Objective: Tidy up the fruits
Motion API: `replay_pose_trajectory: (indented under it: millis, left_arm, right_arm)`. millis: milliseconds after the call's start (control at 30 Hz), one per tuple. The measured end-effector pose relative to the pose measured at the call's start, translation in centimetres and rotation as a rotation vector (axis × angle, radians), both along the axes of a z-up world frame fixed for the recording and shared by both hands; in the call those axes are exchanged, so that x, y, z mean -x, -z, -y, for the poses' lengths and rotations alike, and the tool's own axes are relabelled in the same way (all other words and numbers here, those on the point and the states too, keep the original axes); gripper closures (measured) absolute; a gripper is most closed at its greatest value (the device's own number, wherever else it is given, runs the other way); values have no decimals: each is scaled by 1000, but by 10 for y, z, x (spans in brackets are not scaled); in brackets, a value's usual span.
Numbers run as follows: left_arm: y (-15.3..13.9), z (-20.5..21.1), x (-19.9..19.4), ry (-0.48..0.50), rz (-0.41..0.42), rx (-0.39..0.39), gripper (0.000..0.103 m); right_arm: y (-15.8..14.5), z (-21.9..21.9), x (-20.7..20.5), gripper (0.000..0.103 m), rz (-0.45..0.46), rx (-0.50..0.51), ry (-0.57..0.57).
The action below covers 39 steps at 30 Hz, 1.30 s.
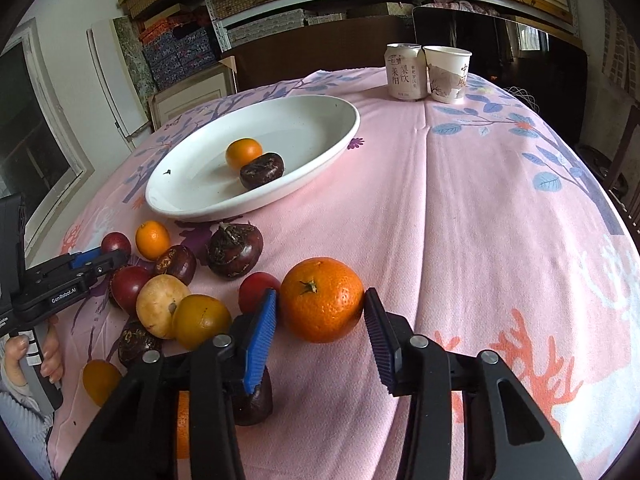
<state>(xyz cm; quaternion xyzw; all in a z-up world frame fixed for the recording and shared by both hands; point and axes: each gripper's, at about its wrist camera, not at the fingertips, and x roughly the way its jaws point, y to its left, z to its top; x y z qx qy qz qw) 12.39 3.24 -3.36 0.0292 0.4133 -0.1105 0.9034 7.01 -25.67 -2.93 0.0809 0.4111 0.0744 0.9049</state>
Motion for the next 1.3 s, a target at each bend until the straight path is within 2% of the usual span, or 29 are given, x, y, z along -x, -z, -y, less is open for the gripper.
replay_pose_trajectory:
  millis: [67,167,267,433,567,700,767,800,833,967,1300]
  left_arm:
    - [-2,-1,2,-10,12,5,65]
    - [-13,-3,9,-24,61,6,65]
    - [-33,-3,9,-30,99,48,65]
    - [-55,27,-21,1,114,46,65]
    - [-49,49,-53,23,77,70,65]
    - [-32,56,-67,39,48,72,64]
    - [-31,55,-65,41,70,55,46]
    - [-33,54,-63,25,92,46,34]
    - [-36,51,-60,14,111,42,30]
    - [-44,43,-49,19,126,57,30]
    - [-21,55,1,96,97,-76,30]
  right_arm:
    - [-2,1,1,60,18,-5,6]
    - [-16,8,9,60,93,-31,34]
    - [-33,12,8,60,154,-71,42]
    - [-54,-8,-34,60,132,-81,-2]
    - [-51,-36,-72,60,125,-36,-29]
    - [-37,-40,-97,58,128,-31,-20]
    - [-40,-33,-92,37,164,-24,-7]
    - [-44,-28,-89,34,187,-29,5]
    - [-47,-24,-86,34,200,-40,10]
    - [-51,-12,-73,32,205,-79,24]
    - [-41,20,-33,20,173,-156,109]
